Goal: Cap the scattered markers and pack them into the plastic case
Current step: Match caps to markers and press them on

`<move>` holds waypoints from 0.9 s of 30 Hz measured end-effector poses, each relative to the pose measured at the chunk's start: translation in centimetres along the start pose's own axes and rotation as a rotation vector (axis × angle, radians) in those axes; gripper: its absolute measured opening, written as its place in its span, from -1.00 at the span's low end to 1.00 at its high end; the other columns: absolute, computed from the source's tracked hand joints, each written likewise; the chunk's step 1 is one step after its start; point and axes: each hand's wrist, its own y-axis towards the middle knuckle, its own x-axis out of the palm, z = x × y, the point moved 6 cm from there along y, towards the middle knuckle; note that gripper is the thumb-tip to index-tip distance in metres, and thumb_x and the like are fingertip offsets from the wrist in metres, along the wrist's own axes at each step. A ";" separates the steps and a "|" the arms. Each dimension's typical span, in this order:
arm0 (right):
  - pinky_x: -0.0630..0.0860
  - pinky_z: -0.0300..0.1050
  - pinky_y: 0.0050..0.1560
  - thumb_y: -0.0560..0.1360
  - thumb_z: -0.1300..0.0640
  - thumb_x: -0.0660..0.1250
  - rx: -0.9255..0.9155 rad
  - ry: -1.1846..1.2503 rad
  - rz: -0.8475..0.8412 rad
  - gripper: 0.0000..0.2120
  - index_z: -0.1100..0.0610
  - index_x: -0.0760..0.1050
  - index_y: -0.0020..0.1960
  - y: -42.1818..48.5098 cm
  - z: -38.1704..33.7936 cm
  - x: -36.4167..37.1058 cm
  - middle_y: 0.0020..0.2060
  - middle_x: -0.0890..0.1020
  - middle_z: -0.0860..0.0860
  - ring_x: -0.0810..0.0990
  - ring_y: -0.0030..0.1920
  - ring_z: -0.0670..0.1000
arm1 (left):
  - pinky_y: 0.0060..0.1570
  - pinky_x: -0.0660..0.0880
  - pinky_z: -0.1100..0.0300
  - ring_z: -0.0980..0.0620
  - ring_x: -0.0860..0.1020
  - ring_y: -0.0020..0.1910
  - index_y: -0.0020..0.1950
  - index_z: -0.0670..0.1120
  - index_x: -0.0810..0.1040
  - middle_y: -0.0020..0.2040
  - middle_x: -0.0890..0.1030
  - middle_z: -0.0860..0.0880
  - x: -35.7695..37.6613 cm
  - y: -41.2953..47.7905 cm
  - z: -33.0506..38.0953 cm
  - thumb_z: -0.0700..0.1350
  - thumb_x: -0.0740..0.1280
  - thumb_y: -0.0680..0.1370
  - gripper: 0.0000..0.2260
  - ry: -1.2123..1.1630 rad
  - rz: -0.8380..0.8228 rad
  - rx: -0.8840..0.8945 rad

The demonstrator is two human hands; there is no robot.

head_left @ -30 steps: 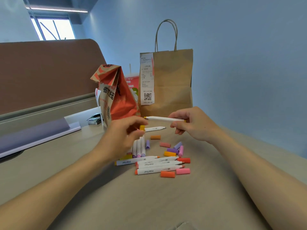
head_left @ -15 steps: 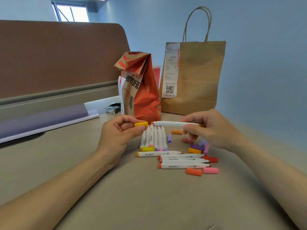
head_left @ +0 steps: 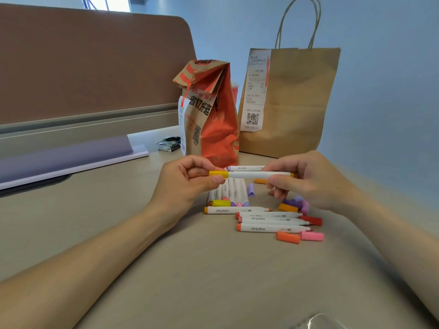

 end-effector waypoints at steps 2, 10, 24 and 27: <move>0.66 -0.12 -0.18 0.54 0.26 0.35 -0.016 -0.020 -0.001 -0.81 0.04 0.67 0.03 0.0 -0.2 0.2 -0.31 0.69 -0.07 0.66 -0.30 0.03 | -0.14 0.60 0.23 -0.05 0.71 -0.13 -0.11 -0.15 0.60 -0.15 0.73 -0.10 0.2 -0.1 0.0 -0.33 0.50 0.36 -0.81 0.033 -0.008 -0.001; 0.60 -0.25 -0.32 0.52 0.30 0.37 -0.077 -0.023 0.016 -0.84 0.08 0.67 -0.05 -0.3 -0.6 1.1 -0.37 0.68 0.01 0.65 -0.41 -0.04 | -0.18 0.62 0.25 -0.02 0.71 -0.20 -0.14 -0.17 0.63 -0.20 0.73 -0.05 -0.1 -0.3 1.3 -0.30 0.52 0.33 -0.83 0.154 -0.007 0.095; 0.63 -0.14 -0.29 0.50 0.25 0.42 -0.043 0.034 -0.034 -0.85 0.14 0.68 0.05 -0.5 -1.2 2.6 -0.37 0.70 0.02 0.67 -0.40 0.03 | -0.19 0.61 0.23 0.00 0.69 -0.26 -0.10 -0.06 0.66 -0.25 0.71 0.00 -0.4 0.2 1.7 -0.31 0.44 0.46 -0.85 0.281 -0.178 0.125; 0.65 -0.04 -0.27 0.52 0.24 0.39 0.026 0.151 -0.027 -0.82 0.15 0.65 0.11 -0.5 -0.7 1.4 -0.30 0.72 0.09 0.68 -0.35 0.14 | -0.19 0.57 0.26 0.05 0.66 -0.28 -0.12 -0.10 0.65 -0.28 0.69 0.00 -1.6 0.8 1.6 -0.36 0.40 0.47 -0.84 0.247 -0.234 0.047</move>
